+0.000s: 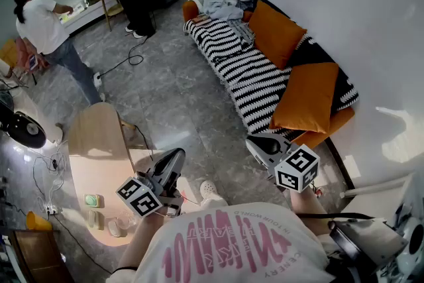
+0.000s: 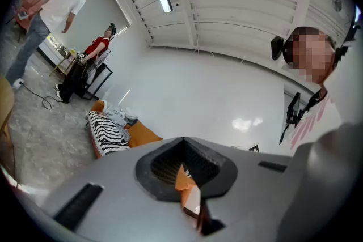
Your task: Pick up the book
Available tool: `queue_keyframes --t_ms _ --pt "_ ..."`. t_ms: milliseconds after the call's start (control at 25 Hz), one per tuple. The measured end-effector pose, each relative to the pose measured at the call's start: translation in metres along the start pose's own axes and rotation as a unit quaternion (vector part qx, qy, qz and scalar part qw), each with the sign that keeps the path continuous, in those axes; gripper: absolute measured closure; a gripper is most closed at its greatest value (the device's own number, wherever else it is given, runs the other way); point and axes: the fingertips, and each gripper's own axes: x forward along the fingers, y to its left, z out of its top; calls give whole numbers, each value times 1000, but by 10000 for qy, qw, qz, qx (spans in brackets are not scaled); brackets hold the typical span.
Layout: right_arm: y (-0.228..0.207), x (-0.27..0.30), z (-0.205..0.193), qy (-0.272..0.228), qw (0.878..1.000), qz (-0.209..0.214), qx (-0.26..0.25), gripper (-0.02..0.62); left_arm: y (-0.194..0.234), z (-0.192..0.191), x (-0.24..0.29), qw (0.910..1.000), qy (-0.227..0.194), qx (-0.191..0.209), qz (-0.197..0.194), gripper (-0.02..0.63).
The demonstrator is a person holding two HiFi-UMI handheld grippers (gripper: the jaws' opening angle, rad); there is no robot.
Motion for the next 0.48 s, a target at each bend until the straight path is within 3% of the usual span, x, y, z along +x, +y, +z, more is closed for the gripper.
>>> queue_keyframes --t_ms 480 --pt "-15 20 -5 164 9998 -89 -20 588 29 6 9 9999 19 -97 36 598"
